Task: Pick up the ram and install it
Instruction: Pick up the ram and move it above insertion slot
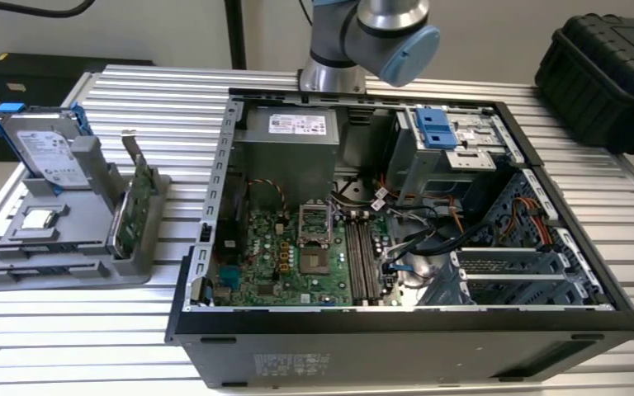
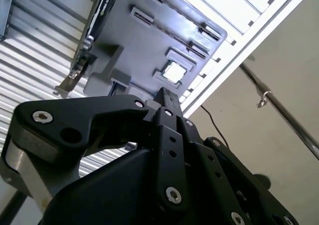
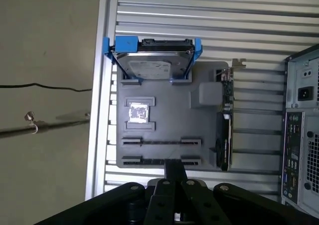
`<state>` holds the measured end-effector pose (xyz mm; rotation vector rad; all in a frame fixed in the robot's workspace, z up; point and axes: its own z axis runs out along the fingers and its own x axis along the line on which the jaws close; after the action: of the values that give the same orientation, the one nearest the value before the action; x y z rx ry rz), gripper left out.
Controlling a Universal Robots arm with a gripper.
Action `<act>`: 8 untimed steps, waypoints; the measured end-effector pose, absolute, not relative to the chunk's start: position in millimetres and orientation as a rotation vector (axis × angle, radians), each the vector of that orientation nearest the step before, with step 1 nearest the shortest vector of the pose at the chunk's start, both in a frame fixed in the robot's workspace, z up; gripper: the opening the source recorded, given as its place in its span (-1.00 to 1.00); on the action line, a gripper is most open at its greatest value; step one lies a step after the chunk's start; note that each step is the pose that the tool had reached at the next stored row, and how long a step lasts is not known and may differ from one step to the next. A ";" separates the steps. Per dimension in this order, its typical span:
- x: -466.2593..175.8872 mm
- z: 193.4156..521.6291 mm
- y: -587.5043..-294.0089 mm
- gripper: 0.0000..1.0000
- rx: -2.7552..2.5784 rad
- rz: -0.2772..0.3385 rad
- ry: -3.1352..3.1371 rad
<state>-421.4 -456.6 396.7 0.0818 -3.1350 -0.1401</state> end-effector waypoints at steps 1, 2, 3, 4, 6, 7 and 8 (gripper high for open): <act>-421.4 396.7 -457.0 -1.00 0.084 -0.140 -3.135; -421.4 396.7 -457.5 -1.00 0.087 -0.140 -3.135; -421.4 396.7 -457.9 -1.00 0.089 -0.140 -3.135; -421.4 396.7 -458.3 -1.00 0.092 -0.140 -3.134; -421.4 396.7 -459.2 -1.00 0.097 -0.140 -3.134; -421.4 396.8 -459.5 -1.00 0.099 -0.140 -3.134; -421.4 396.7 -459.9 -1.00 0.102 -0.140 -3.134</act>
<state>-421.4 -459.9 396.7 0.1019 -3.1338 -0.1404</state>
